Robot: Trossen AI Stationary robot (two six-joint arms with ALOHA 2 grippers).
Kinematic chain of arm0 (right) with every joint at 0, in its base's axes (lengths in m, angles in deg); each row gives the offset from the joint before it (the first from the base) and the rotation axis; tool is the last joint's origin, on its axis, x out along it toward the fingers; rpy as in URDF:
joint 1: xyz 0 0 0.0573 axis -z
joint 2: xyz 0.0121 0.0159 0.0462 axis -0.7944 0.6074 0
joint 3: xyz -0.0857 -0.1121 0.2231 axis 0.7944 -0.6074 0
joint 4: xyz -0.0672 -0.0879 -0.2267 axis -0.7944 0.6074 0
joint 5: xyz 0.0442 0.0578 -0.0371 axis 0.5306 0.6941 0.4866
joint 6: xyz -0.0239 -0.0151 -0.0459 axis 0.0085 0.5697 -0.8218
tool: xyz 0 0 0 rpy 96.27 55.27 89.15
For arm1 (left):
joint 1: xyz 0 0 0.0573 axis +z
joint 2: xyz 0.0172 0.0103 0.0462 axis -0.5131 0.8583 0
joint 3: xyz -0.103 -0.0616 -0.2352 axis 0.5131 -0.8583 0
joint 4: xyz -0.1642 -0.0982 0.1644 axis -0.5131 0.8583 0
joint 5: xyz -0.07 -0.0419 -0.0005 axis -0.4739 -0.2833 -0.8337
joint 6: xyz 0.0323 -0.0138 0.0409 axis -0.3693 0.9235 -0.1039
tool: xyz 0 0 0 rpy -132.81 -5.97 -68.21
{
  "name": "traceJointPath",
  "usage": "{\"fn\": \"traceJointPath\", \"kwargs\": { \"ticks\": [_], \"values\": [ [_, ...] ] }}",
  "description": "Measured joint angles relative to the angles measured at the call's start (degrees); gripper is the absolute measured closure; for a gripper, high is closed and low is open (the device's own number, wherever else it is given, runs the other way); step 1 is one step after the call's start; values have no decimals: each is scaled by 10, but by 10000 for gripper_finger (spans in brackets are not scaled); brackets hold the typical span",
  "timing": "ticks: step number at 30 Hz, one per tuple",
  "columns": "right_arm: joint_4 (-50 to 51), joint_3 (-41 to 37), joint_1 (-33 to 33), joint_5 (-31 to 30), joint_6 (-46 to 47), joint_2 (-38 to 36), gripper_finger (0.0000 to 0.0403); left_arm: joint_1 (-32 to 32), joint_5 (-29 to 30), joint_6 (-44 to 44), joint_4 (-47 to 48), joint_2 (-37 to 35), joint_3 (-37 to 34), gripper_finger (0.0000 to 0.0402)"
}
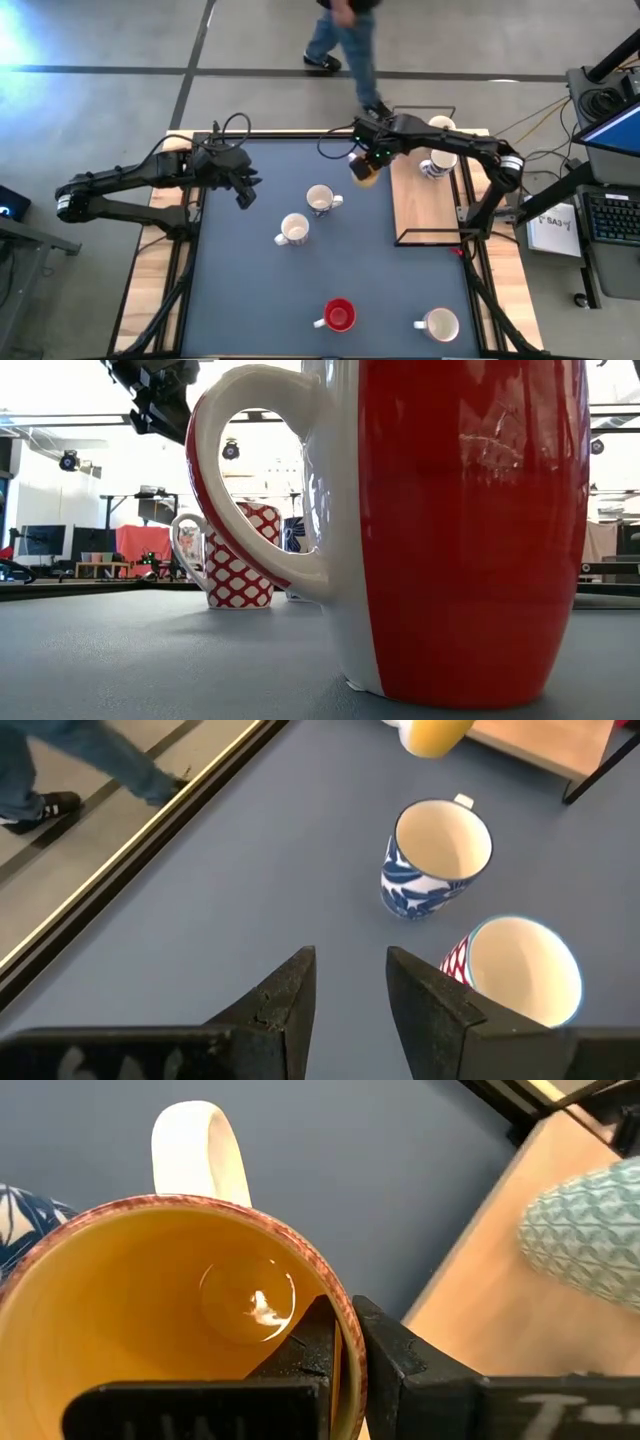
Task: Place coffee mugs
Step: Put the yellow cup on the shelf aligned with the dark blue cup
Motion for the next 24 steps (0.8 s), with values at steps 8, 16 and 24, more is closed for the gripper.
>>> {"fn": "traceJointPath", "kwargs": {
  "ticks": [8, 16, 24],
  "values": [
    [3, -61, 0, 0, 0, -68, 390, 0, 0, 0, -19, 1, 0, 295],
    [-2, -140, 13, -32, -12, -120, 390, 0, 0, -1, -41, 1, 0, 295],
    [-15, -191, 65, -30, -71, -154, 390, 0, 14, 15, -42, 2, 0, 295]
  ]
}}
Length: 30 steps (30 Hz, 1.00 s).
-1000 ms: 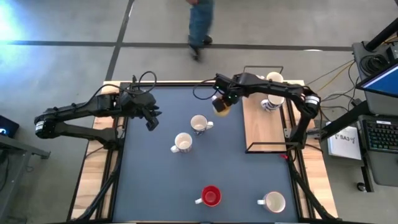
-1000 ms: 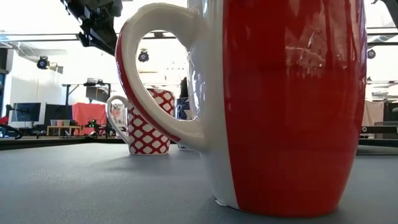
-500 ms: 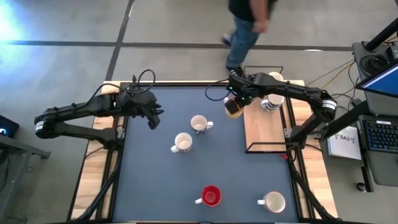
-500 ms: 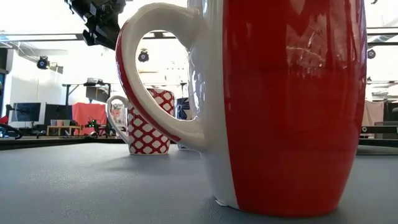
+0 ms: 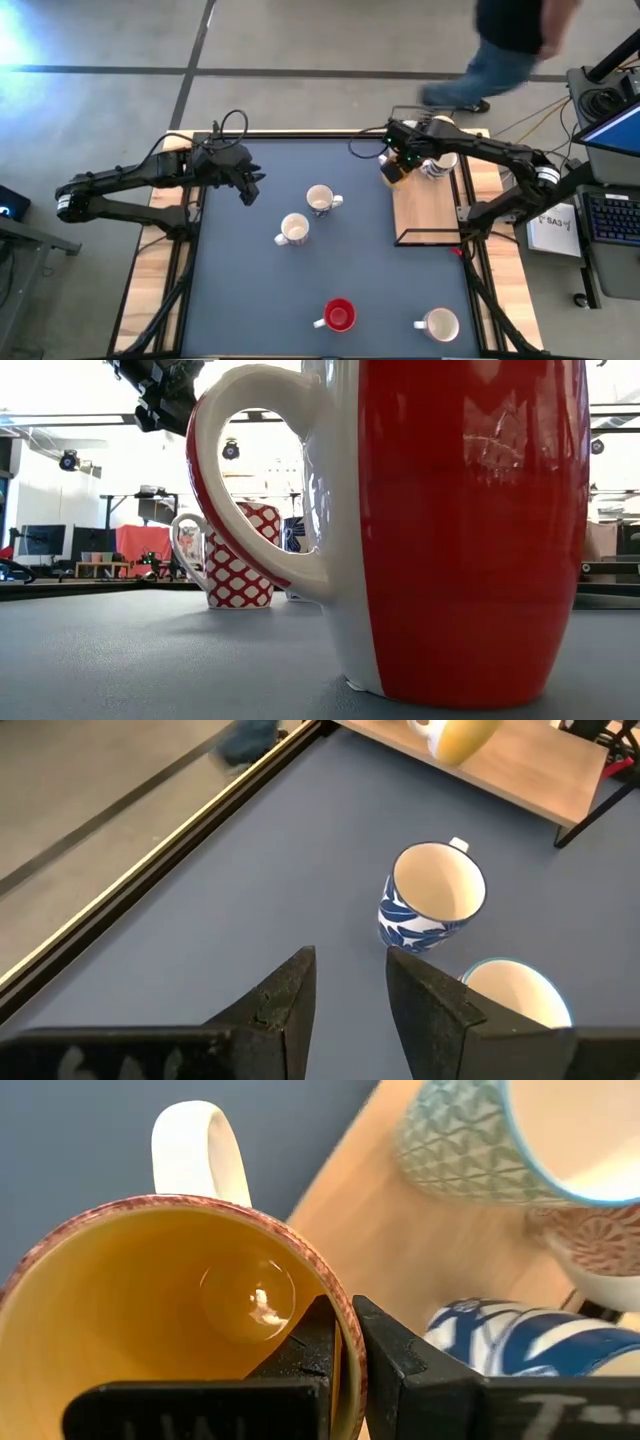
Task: Place coffee mugs
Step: Put the yellow cup on the shelf aligned with the dark blue cup
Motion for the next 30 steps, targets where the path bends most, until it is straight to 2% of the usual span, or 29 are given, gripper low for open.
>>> {"fn": "traceJointPath", "kwargs": {
  "ticks": [10, 17, 26, 30],
  "values": [
    [1, -4, 48, 7, -80, -5, 390, 0, 7, 24, -7, 0, 0, 295],
    [21, -4, 54, 47, -136, -6, 390, 0, 26, 31, -10, 0, 0, 295],
    [49, -4, 62, 44, -174, -6, 390, 0, 31, 39, -10, 0, 0, 295],
    [47, -6, 64, 13, -185, -6, 390, 0, 31, 40, -10, 0, 0, 295]
  ]
}}
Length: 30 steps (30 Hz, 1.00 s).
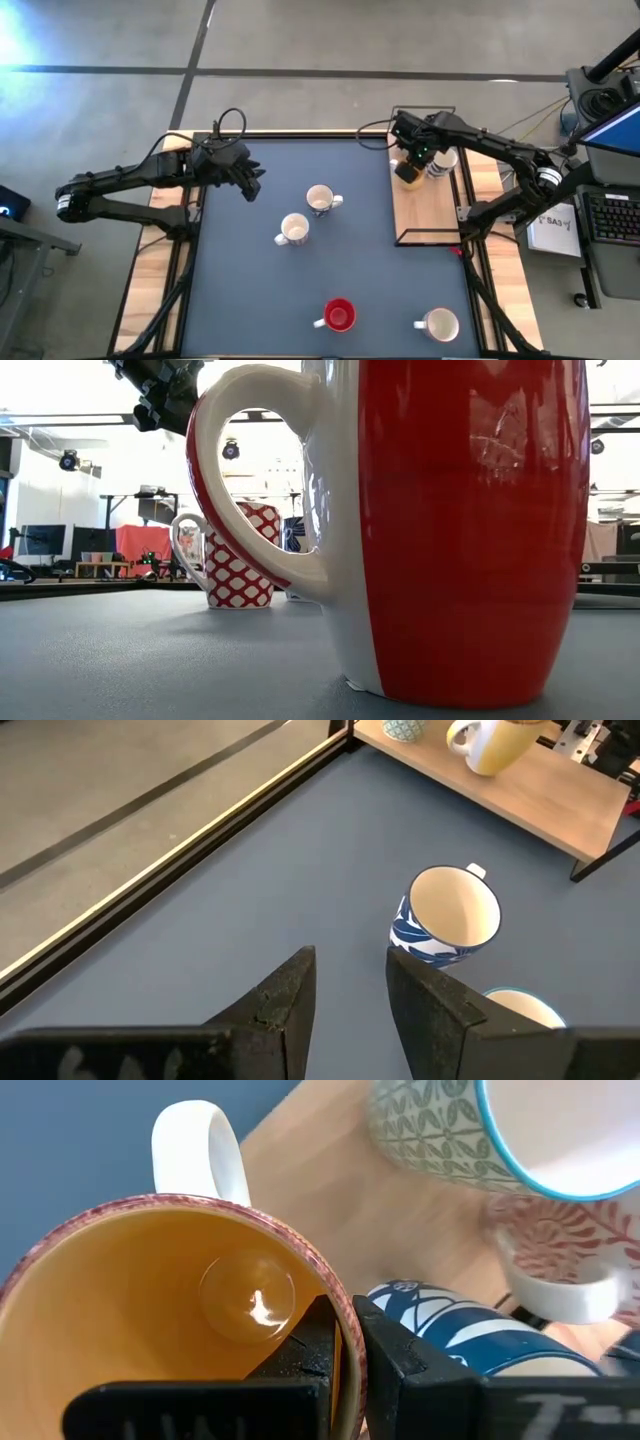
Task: Place coffee mugs
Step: Put the yellow cup on the shelf aligned with the dark blue cup
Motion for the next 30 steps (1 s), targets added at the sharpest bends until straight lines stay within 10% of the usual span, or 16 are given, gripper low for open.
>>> {"fn": "traceJointPath", "kwargs": {
  "ticks": [30],
  "values": [
    [-47, -1, 9, -26, -49, 1, 390, 0, 0, 5, -4, 0, 0, 295]
  ]
}}
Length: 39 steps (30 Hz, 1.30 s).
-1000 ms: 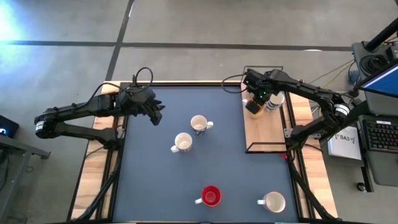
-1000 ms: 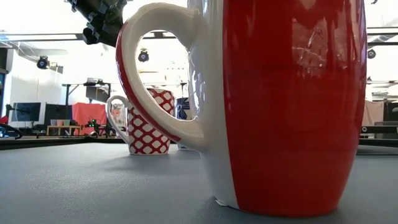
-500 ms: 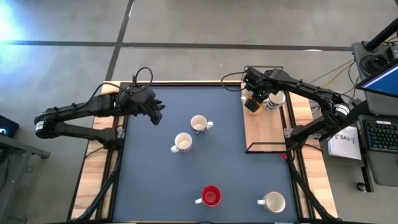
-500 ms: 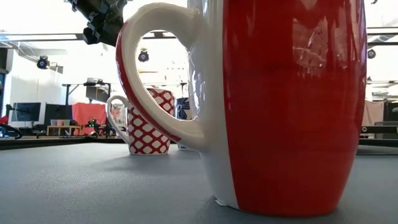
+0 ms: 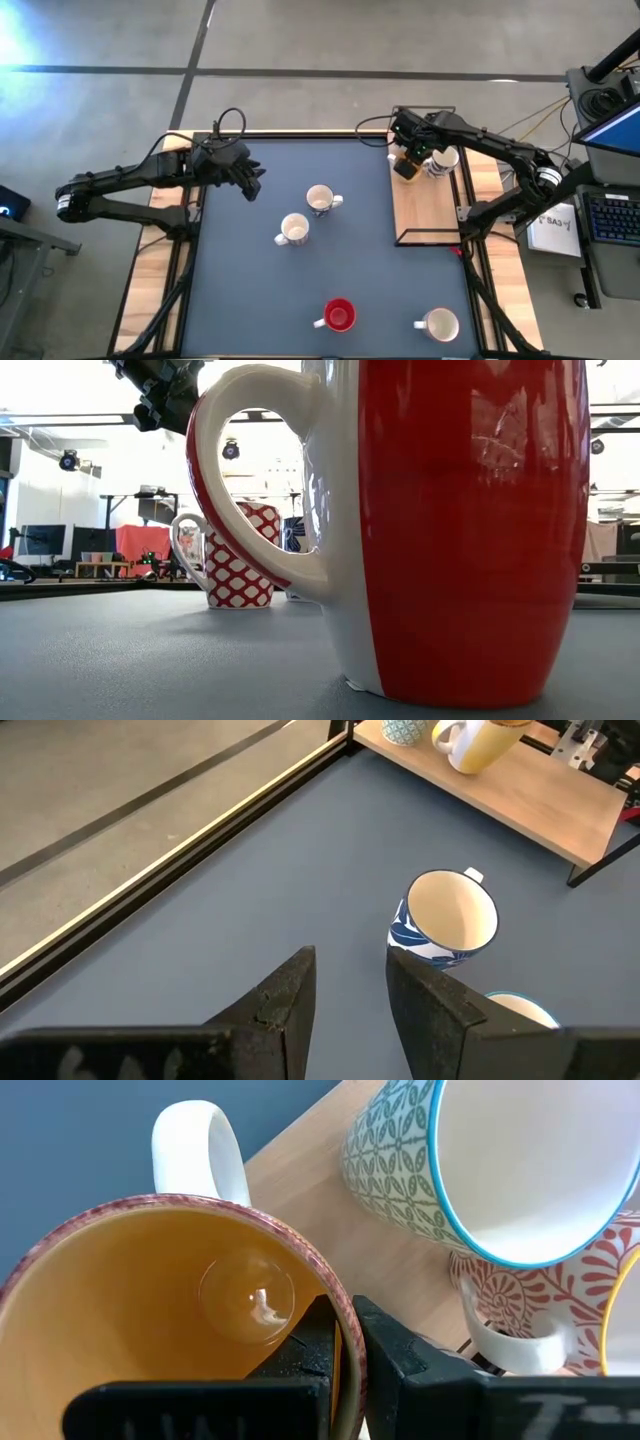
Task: Place coffee mugs
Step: Put the yellow cup on the shelf aligned with the dark blue cup
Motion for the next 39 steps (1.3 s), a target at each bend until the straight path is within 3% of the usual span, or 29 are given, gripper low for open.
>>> {"fn": "traceJointPath", "kwargs": {
  "ticks": [11, 39],
  "values": [
    [-11, -4, 0, 3, 7, 0, 367, 0, 0, 0, 0, 0, 0, 295],
    [-10, -4, 0, 0, 44, -12, 369, 0, 0, 4, 0, 0, 0, 295]
  ]
}}
